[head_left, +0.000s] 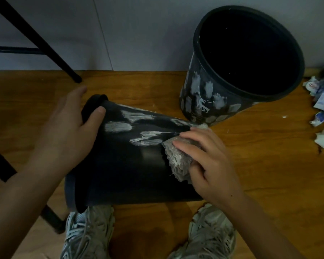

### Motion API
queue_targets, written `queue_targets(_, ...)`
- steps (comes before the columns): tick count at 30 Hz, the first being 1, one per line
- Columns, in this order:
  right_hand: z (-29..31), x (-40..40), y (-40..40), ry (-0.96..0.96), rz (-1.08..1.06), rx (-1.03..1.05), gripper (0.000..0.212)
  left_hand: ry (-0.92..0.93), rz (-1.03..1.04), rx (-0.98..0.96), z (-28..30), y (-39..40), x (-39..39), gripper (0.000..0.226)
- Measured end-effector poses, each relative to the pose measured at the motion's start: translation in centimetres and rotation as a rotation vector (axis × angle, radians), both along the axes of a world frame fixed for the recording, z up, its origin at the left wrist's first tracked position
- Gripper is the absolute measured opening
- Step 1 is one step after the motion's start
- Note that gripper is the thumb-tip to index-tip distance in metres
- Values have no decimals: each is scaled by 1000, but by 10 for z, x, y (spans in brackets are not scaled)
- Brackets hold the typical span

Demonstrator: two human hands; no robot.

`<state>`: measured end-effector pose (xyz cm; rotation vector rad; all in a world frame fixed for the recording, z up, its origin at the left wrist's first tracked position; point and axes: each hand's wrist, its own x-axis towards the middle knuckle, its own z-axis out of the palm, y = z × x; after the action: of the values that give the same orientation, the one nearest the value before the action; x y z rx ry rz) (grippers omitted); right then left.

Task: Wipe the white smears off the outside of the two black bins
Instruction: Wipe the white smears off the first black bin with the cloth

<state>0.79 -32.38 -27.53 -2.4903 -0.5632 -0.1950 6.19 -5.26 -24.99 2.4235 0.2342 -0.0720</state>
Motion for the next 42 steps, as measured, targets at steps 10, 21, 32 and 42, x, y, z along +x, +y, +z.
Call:
queue_targets(10,17,17,-10,56,32,-223,43,23,48,-99,2,-6,-7,53)
queue_targets(21,28,9,-25,165,230,-282,66,-149,15,80,-2,-5,-14,51)
queue_targets(32,10,1,-33,-203,162,-160,18,-157,24,81,-4,-6,-14,48)
queue_targets(42,1,-14,-56,-247,236,-255,18,-180,16,71,-6,-5,-15,41)
